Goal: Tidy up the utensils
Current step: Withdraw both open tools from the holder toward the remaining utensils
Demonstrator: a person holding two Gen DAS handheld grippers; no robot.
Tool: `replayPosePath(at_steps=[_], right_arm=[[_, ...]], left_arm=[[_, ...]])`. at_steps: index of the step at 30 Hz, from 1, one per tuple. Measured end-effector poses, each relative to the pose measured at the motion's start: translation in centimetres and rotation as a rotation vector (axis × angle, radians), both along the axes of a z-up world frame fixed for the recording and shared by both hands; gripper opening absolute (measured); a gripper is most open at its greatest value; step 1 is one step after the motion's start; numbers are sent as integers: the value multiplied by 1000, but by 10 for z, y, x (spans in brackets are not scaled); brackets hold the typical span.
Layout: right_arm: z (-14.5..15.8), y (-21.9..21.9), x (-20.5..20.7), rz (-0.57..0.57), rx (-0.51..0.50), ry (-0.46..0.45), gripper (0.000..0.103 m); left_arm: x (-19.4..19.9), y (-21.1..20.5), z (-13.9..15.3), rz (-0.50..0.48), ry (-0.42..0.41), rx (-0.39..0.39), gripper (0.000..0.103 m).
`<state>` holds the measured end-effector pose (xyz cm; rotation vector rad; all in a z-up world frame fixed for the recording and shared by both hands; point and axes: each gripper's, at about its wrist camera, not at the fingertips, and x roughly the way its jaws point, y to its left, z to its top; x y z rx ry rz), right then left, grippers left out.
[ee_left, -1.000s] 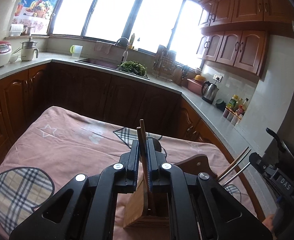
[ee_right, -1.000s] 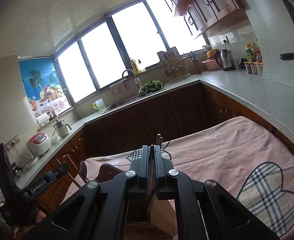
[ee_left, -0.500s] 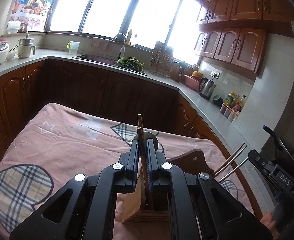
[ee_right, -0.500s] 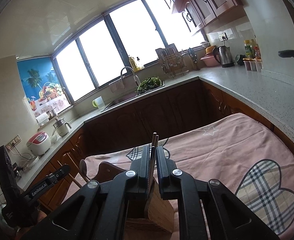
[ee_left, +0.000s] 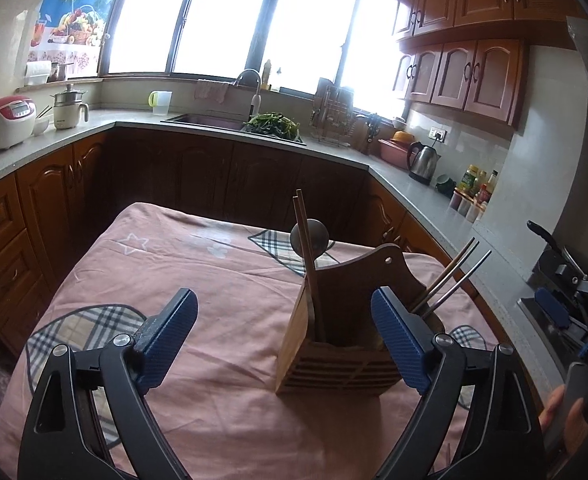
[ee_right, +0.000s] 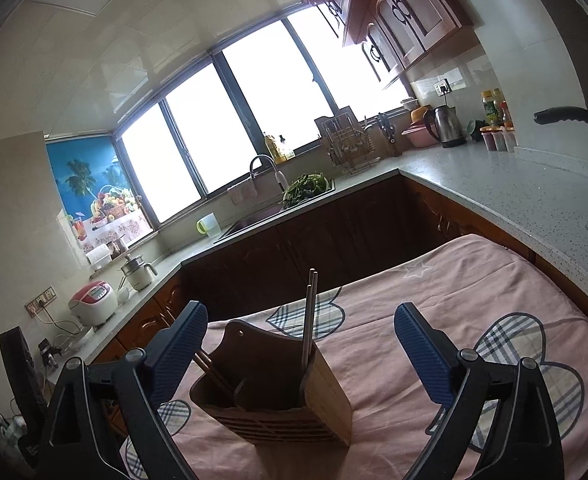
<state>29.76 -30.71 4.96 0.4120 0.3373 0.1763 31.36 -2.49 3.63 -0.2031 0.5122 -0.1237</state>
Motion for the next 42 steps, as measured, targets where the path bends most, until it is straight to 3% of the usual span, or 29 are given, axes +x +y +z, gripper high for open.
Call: replayPosePath(at_steps=[11,21,42], right_arm=[[-6,4,-46,25,-17,27,97],[-20,10,-100,39,-47,71,99],[-65,18,-165,65,-84,151,99]], left_arm=[[-45,14,-5,29,32,29,91],[-89,18,-14,49,67,104,91],[-152,30,-63,83,158,146,91]])
